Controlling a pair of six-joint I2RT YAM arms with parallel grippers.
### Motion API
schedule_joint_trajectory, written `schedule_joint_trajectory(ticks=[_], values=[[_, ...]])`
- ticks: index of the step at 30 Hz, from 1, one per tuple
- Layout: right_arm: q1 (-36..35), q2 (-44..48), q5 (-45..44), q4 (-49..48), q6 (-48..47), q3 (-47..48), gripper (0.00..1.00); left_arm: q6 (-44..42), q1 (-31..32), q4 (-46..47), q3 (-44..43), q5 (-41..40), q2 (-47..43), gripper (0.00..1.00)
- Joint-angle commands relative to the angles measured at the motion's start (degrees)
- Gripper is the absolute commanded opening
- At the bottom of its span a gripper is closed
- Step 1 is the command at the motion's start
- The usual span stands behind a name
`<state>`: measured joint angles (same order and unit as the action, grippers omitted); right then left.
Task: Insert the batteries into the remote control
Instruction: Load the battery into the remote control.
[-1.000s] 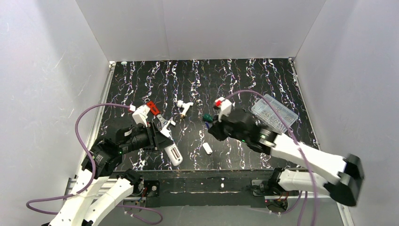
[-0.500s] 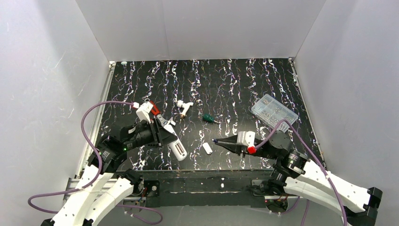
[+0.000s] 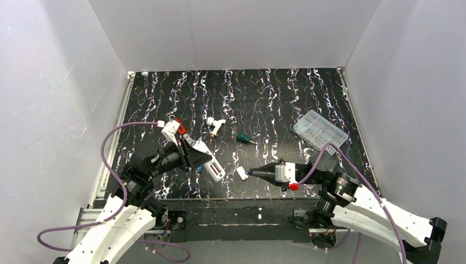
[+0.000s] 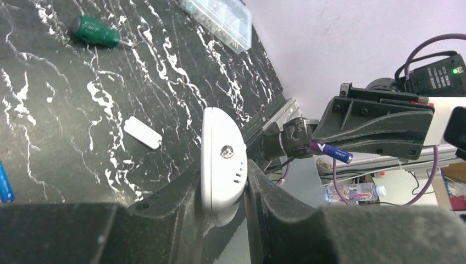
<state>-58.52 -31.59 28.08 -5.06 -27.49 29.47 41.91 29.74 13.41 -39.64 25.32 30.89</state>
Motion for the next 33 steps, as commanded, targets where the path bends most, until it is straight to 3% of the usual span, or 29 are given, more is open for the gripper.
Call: schedule_joint_trajectory(ticks=[1,8,22,33], values=[[-0.1,-0.2,1.1,1.9,-1.9,4.0,0.01,-0.6,-0.3,17.4,4.5,3.5,-2.5,0.00],[-0.1,-0.7,-1.5,1.5,2.3,4.9,0.01,-1.5,-0.3,22.1,4.5,8.2,-2.5,0.00],[-0.1,-2.0,-7.9,-1.8,9.2,5.5,0.01,5.1,-0.3,34.2,3.2,17.3,0.0,0.00],[-0.1,-1.5,-11.5,-5.3,11.2,3.7,0.01,5.0,-0.3,34.2,0.6,22.0,0.0,0.00]])
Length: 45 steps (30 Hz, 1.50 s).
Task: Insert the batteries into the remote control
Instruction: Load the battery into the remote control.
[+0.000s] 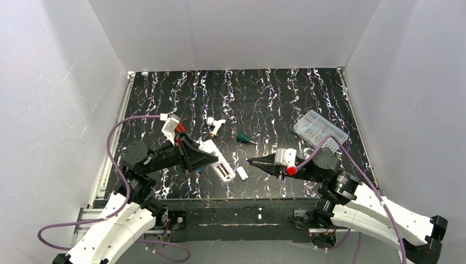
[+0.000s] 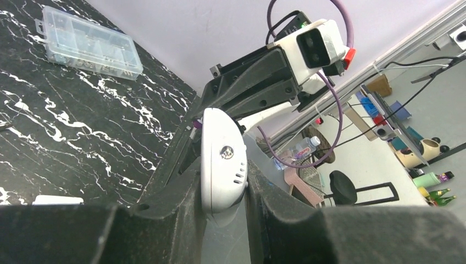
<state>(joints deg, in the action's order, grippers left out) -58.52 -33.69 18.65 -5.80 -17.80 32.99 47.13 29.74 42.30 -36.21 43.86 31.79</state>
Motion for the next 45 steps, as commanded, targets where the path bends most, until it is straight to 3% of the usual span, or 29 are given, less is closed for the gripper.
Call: schedule_joint_trajectory(ticks=[1,8,13,18,23,30,45], values=[[-0.1,0.6,-2.4,-4.8,1.9,0.1,0.01,-0.3,-0.2,4.8,-2.9,3.2,-1.0,0.00],[-0.1,-1.4,-13.1,-7.8,12.7,1.6,0.01,-6.2,-0.3,-16.9,-3.9,-11.3,-3.4,0.00],[-0.2,-7.9,-17.9,2.5,21.9,11.3,0.01,-7.6,-0.3,-29.6,-5.7,-21.7,-2.3,0.00],[-1.0,-19.6,-22.3,18.0,28.2,23.4,0.01,-4.2,-0.3,-31.4,-4.9,-25.6,-0.6,0.00],[-2.8,-28.1,-22.1,25.7,35.4,31.3,0.01,-0.4,-0.3,-34.1,-4.5,-29.6,0.6,0.00],[-9.0,-35.9,-20.7,26.5,37.7,35.1,0.01,4.7,-0.3,-32.9,-1.3,-36.2,-1.5,0.00],[-11.3,-44.2,-21.7,25.4,38.5,39.7,0.01,13.7,-0.3,-31.7,0.6,-36.7,-2.1,0.00]])
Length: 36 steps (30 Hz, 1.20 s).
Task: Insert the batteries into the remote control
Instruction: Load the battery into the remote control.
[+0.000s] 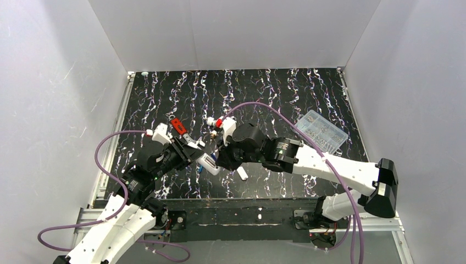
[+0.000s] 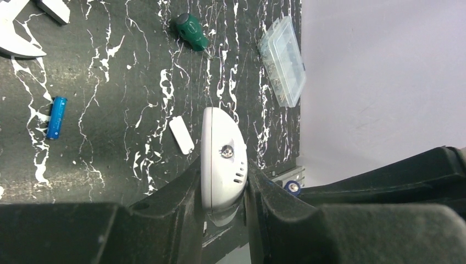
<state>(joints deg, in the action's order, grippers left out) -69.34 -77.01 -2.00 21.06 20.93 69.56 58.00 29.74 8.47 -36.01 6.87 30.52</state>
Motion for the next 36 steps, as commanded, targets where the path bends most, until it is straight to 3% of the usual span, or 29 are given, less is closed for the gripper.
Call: schedule_joint_trajectory(ticks=[1,13,23,36], values=[[-0.4,-1.4,-0.9,-1.1,-0.5,3.4,0.01,3.0,-0.2,2.3,0.5,0.4,-0.8,0.00],[-1.1,-1.8,-2.7,0.7,-2.8,4.2,0.01,6.2,-0.3,6.3,1.9,4.4,0.6,0.00],[-1.1,1.6,-3.6,4.3,-4.3,6.2,0.01,6.2,-0.3,0.0,-1.2,3.9,-1.4,0.00],[-1.1,1.1,-3.5,4.3,-6.1,7.4,0.04,9.5,-0.3,12.1,2.5,8.3,-0.4,0.00]])
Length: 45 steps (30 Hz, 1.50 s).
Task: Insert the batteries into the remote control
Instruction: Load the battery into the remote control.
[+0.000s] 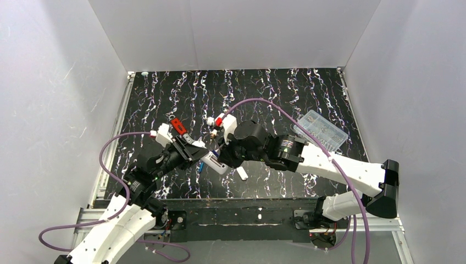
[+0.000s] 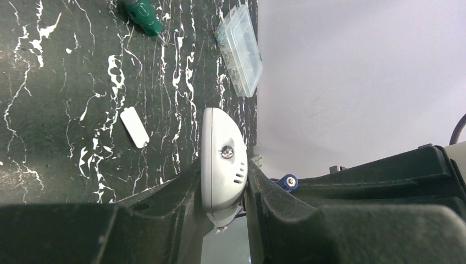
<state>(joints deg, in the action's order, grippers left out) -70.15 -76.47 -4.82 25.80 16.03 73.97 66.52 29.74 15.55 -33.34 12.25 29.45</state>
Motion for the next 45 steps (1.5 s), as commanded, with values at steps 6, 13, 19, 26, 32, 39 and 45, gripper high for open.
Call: schedule_joint_trajectory(ticks=[6,13,19,26,32,39,45], values=[[-0.3,-0.3,0.1,-0.3,-1.2,3.1,0.06,1.2,-0.3,5.3,-0.7,3.7,1.0,0.00],[-0.3,-0.7,0.3,0.1,-1.0,2.9,0.08,1.3,-0.3,4.7,-1.0,3.5,0.6,0.00],[-0.3,-1.2,0.7,0.7,-0.7,2.7,0.09,1.6,-0.3,5.2,-0.8,3.5,0.8,0.00],[-0.3,-1.5,-0.6,0.7,-0.7,2.3,0.10,2.4,-0.3,6.4,-0.4,4.1,1.1,0.00],[-0.3,-1.4,-2.7,0.7,-1.1,2.4,0.11,2.6,-0.3,6.5,-0.6,4.7,1.4,0.00],[-0.3,-0.7,-4.3,0.9,-2.3,2.5,0.12,2.7,-0.2,6.4,-0.3,4.8,1.3,0.00],[-0.3,-0.2,-4.6,1.1,-2.8,2.4,0.12,2.9,-0.2,5.6,-0.2,4.5,1.2,0.00]])
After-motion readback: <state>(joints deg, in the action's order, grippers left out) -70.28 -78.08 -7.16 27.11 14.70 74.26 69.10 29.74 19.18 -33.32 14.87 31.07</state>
